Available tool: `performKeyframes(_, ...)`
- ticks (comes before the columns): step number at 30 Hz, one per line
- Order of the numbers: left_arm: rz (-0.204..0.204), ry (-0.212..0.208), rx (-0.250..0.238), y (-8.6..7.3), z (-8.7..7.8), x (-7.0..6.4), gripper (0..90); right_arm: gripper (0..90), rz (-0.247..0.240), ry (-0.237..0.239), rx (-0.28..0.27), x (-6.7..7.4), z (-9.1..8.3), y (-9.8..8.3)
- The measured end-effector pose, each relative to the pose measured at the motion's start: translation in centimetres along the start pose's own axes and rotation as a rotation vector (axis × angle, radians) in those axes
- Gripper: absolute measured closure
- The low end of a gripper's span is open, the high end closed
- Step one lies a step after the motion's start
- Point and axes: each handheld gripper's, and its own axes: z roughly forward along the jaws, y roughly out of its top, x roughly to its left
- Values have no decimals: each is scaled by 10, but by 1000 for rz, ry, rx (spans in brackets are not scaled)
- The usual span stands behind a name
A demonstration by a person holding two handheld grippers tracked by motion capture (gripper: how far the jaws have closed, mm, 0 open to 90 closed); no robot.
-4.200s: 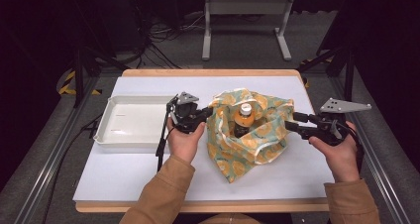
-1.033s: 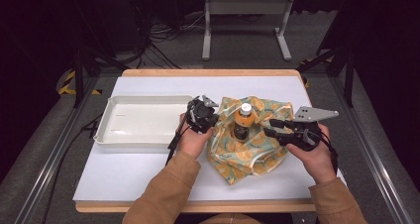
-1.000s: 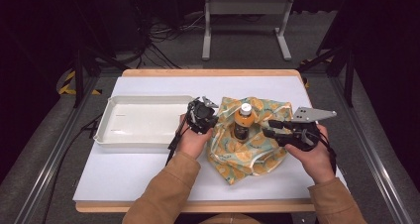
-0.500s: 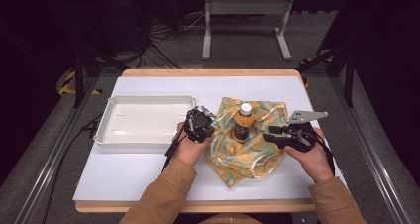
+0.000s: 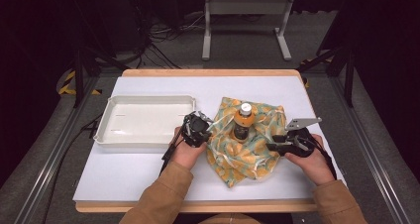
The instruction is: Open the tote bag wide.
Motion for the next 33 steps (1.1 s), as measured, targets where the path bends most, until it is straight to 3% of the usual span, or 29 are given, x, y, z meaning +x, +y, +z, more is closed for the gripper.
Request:
performKeyframes(9,-10,27,31,-8,5,4,894,523,18,-14,57,-7,6,-11)
performKeyframes(20,-19,11,27,-14,2,6,891,521,50,-49,92,-19,-5,-28)
performKeyframes(26,-50,-18,-75,-15,-12,8,842,520,47,-44,43,-18,-14,-26)
performKeyframes(31,-48,-55,-183,-17,-27,11,759,505,29,-24,-2,-12,-21,-21)
performKeyframes(32,-48,-55,-183,-17,-27,11,728,505,29,-24,-2,-12,-21,-21)
performKeyframes(33,-35,-66,-227,-19,-35,11,702,500,22,-13,-31,-11,-27,-19)
